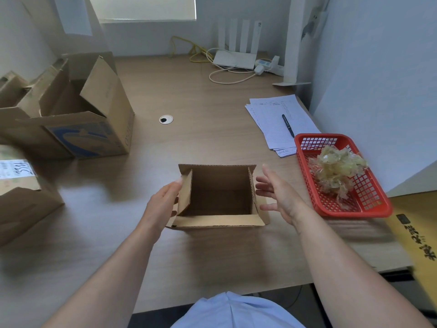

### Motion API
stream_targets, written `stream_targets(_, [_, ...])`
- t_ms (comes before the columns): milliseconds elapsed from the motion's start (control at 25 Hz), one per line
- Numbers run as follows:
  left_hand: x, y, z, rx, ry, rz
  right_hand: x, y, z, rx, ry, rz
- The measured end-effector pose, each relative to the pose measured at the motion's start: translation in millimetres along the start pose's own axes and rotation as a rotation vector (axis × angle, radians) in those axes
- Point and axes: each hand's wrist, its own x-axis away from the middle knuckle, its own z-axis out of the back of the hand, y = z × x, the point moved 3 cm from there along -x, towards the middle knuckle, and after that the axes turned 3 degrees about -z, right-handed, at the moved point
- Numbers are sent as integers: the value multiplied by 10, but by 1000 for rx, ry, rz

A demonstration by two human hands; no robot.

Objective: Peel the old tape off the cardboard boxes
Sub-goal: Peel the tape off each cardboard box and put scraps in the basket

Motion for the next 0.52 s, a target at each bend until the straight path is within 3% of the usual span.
stream_targets(120, [-41,17,-23,174,-2,206,-96,48,-64,-124,-128,-194])
stream_targets(240, [-54,24,-104,122,-82,288,-128,69,-129,-131,-172,-236])
stream_targets(360, [-87,120,-110,146,-67,221,-143,13,-114,-172,-163,-147])
stream_targets(520, [-182,324,-35,409,-62,35,-175,-172,-22,-408,-95,118])
